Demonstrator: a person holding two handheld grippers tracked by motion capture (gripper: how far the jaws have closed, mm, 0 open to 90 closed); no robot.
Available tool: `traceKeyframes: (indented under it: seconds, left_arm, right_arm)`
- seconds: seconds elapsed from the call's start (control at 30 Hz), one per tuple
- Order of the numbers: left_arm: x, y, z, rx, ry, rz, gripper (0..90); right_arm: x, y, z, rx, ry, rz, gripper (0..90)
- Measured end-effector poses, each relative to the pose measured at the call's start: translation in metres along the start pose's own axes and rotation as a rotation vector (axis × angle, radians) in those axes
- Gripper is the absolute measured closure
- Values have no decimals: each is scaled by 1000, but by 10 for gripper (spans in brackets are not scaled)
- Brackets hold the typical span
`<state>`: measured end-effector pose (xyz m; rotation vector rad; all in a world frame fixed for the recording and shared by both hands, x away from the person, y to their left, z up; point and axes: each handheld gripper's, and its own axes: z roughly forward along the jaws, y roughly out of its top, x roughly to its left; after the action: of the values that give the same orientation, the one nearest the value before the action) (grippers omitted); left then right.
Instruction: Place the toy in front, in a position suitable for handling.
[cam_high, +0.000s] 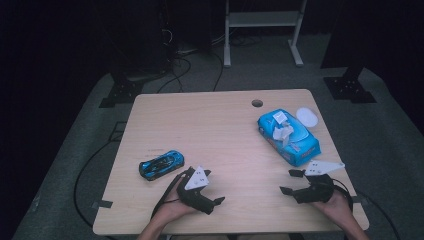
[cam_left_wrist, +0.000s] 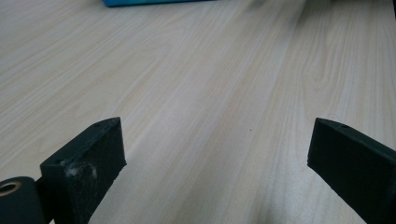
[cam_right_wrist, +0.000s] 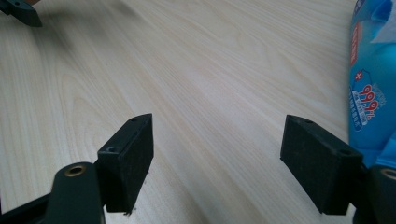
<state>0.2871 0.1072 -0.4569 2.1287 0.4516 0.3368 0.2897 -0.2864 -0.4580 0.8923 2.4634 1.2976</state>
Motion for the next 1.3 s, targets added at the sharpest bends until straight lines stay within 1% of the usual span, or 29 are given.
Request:
traceKeyframes:
  seconds: [0.1,0.2,0.3,0.37,0.43,0.5,0.53,0.57,0.6,0.7,0.77,0.87,0.9,0.93,1.0,1.07,1.1,1.13,1.17,1.2,1.3]
  left_arm:
    - [2,-1,-1,0,0,-10,34]
    - [2,-1,-2,-1,0,-10,34]
    - [3,0,-4,-1,4,0,33]
    - [4,1,-6,-6,0,-7,31]
    - [10,5,-13,-23,10,-6,31]
    - [12,6,-16,-22,11,0,27]
    - [17,7,-23,-13,41,13,28]
    - [20,7,-27,-6,44,17,27]
    - [25,7,-31,-4,56,20,27]
    - [39,5,-45,13,106,14,27]
    - [50,3,-56,18,131,16,28]
    - [66,0,-71,41,178,21,27]
    - [72,-1,-77,61,200,25,27]
    - [77,-2,-81,63,213,14,28]
    - [87,-4,-90,79,225,25,28]
    - [94,-7,-97,79,229,10,28]
    - [97,-9,-99,89,238,15,28]
    - [100,-11,-102,101,243,19,28]
    - [101,-14,-103,95,236,8,28]
    - [103,-16,-105,95,235,5,28]
    - [107,-26,-108,118,236,-5,28]
  right_arm:
    - [-1,0,-1,-10,2,3,250]
    - [0,1,-1,-9,-1,0,250]
    - [2,2,-2,-16,1,-4,249]
    - [3,3,-1,-19,4,-4,249]
    - [3,4,0,-14,4,-3,243]
    - [4,4,2,-11,10,-5,244]
    - [4,5,3,-4,10,-7,243]
    - [4,5,4,-3,12,-9,243]
    - [5,6,5,-2,17,-9,243]
    - [6,8,7,2,23,-14,243]
    - [7,9,8,7,25,-16,243]
    - [8,9,9,14,27,-21,243]
    - [8,9,9,14,29,-21,243]
    - [8,9,9,17,31,-21,243]
    - [8,10,10,17,33,-25,243]
    - [9,10,10,18,37,-27,243]
    - [9,10,10,20,40,-27,243]
    - [9,10,11,20,42,-29,243]
    - [9,10,11,22,44,-32,243]
    - [9,10,11,25,45,-32,243]
    - [10,13,12,23,57,-41,240]
